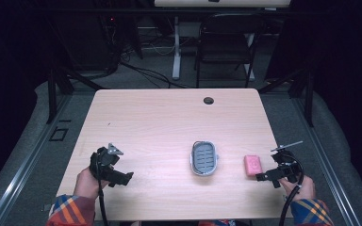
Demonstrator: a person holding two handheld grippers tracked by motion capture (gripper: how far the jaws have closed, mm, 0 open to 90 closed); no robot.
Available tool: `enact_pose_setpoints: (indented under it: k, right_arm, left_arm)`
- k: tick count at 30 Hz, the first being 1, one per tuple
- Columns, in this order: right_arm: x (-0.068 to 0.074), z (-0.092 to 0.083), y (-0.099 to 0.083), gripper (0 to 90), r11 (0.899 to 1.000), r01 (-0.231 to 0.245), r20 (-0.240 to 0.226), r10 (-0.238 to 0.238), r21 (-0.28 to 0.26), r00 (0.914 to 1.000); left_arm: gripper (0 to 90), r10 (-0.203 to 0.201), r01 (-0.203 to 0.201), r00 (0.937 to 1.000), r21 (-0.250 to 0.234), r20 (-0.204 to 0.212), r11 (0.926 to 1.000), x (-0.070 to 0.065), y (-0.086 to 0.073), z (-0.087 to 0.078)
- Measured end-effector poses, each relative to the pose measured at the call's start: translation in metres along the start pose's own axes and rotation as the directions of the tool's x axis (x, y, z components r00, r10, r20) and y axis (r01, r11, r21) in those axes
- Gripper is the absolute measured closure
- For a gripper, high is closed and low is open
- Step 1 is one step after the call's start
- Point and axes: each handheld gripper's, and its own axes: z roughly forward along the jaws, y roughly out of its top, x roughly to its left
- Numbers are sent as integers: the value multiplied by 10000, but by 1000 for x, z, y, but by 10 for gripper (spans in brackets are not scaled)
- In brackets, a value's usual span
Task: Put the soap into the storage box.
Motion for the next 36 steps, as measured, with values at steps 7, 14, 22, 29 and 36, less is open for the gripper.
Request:
enact_pose_setpoints:
  k: [7,14,22,29,36]
  right_arm:
    - [0,4,0,0,10000,-49,-31,49,4,10000]
    - [5,3,2,0,9998,198,23,-198,88,9998]
    - [12,3,6,0,9988,475,45,-475,80,9989]
    - [22,0,12,0,9981,593,91,-592,-190,9982]
    - [27,4,19,0,9998,162,150,-160,-134,9998]
  left_arm:
    - [1,6,-6,10000,12,-21,10000,0,1,1]
    - [1,31,-32,9999,-47,-104,10000,-2,0,0]
    - [1,-14,14,10000,28,58,10000,-1,0,0]
    - [1,17,-17,10000,31,54,10000,0,0,1]
    - [1,13,-14,10000,56,58,10000,-1,0,1]
